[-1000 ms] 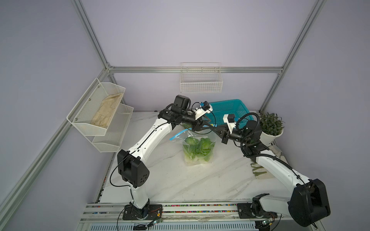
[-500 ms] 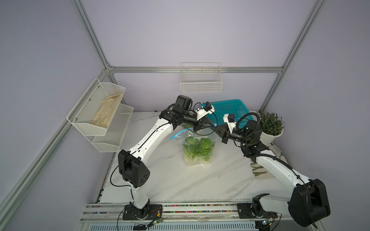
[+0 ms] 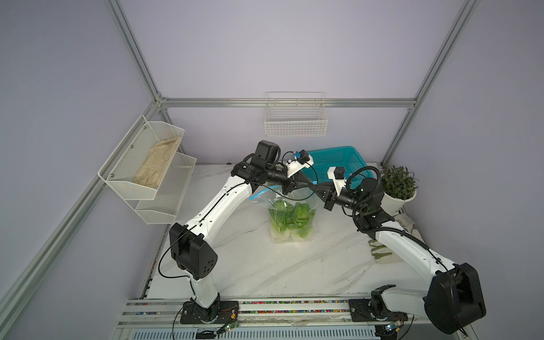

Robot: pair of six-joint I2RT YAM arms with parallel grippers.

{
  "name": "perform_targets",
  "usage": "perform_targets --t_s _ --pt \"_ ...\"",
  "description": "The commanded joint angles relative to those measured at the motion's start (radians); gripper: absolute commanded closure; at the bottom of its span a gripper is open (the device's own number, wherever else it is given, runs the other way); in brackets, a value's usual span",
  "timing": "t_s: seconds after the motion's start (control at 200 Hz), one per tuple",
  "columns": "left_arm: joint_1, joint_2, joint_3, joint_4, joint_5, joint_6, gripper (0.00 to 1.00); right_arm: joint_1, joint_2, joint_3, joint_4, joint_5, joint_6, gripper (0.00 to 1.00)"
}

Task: Open the zip-top bag and take out the chinese cabbages
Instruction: Unzip the zipper on the zipper food storage bag.

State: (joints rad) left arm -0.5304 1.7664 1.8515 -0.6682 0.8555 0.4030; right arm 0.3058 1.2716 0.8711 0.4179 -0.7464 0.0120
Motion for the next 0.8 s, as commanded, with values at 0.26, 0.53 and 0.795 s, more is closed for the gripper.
perform_targets --t_s 0.26,0.53,0.795 --pt "0.068 -0.096 -0.068 0.019 -0.019 0.0 0.91 -0.02 -0.021 -0.02 0.052 0.081 0.026 1.0" --pt "0.095 -0.17 -0.156 0.033 -0.053 -0.005 0.91 -0.027 -0.013 -0.023 0.093 0.13 0.07 1.0" --pt "0.116 -0.263 -0.256 0.047 -0.092 -0.03 0.91 -0.039 0.009 -0.022 0.132 0.212 0.123 1.0"
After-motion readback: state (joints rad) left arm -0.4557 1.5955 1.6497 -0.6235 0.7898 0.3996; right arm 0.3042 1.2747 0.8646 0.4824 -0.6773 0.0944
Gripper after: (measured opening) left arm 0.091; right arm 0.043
